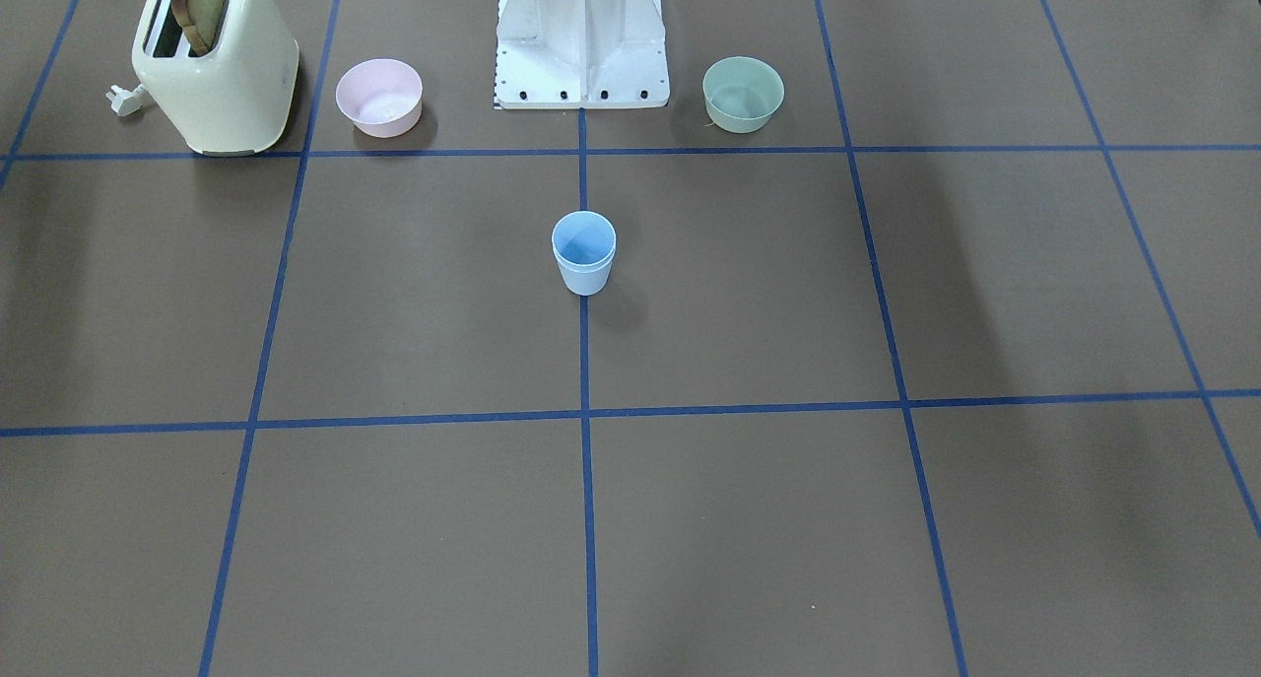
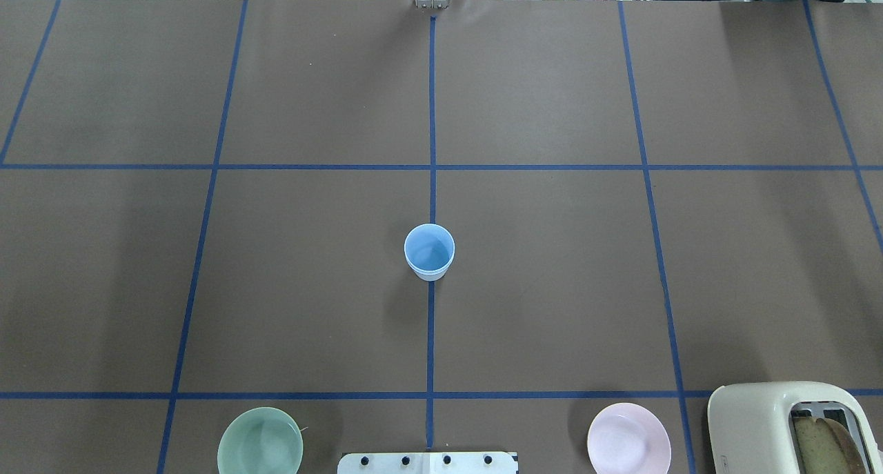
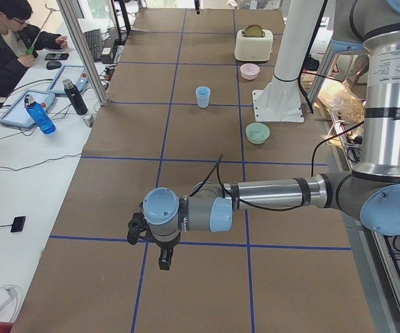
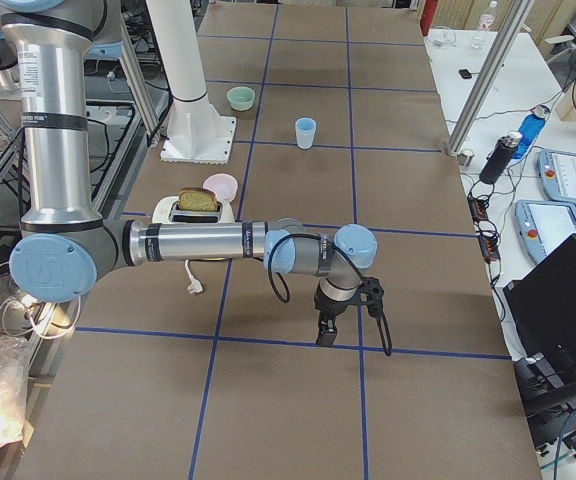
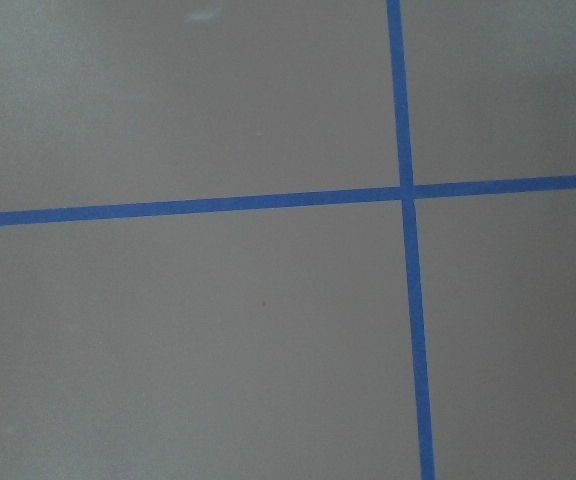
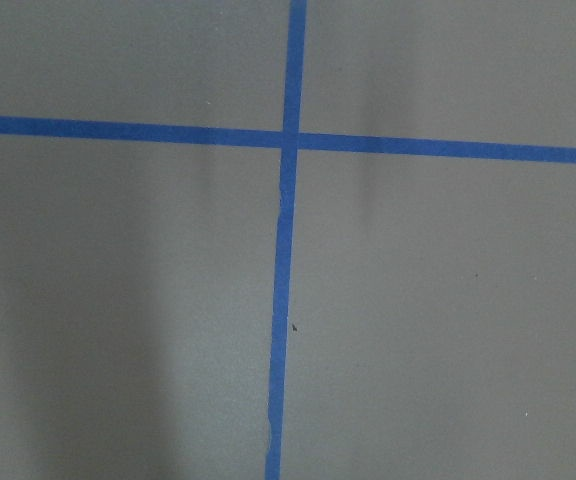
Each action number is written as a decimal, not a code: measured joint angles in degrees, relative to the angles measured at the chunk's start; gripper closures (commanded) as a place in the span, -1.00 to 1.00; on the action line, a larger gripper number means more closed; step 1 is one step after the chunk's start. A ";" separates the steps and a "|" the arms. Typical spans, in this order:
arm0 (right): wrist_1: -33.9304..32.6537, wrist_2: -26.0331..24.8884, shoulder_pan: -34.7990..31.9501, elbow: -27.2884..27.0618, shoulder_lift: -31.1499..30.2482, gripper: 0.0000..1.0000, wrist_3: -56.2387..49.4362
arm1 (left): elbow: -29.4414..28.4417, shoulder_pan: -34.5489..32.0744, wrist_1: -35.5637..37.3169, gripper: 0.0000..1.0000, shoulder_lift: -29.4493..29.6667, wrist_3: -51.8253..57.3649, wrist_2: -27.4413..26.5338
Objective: Stack blue cups with both arms
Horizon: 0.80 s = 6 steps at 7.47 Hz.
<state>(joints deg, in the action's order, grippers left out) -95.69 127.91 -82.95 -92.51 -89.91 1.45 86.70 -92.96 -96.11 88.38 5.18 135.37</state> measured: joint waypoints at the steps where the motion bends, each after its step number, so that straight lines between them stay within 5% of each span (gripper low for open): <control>1: 1.16 -0.02 -0.23 0.02 -0.16 -1.00 0.19 | 0.39 0.00 -0.03 -0.98 -0.23 0.01 -0.11; 6: 2.08 -0.03 -0.68 -0.21 0.18 -1.00 0.48 | 0.62 0.00 -0.08 -0.98 -0.40 -0.07 -0.42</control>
<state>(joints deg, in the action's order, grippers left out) -93.61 127.88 -83.62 -92.72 -89.73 1.93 87.32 -92.95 -96.18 87.98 5.11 134.95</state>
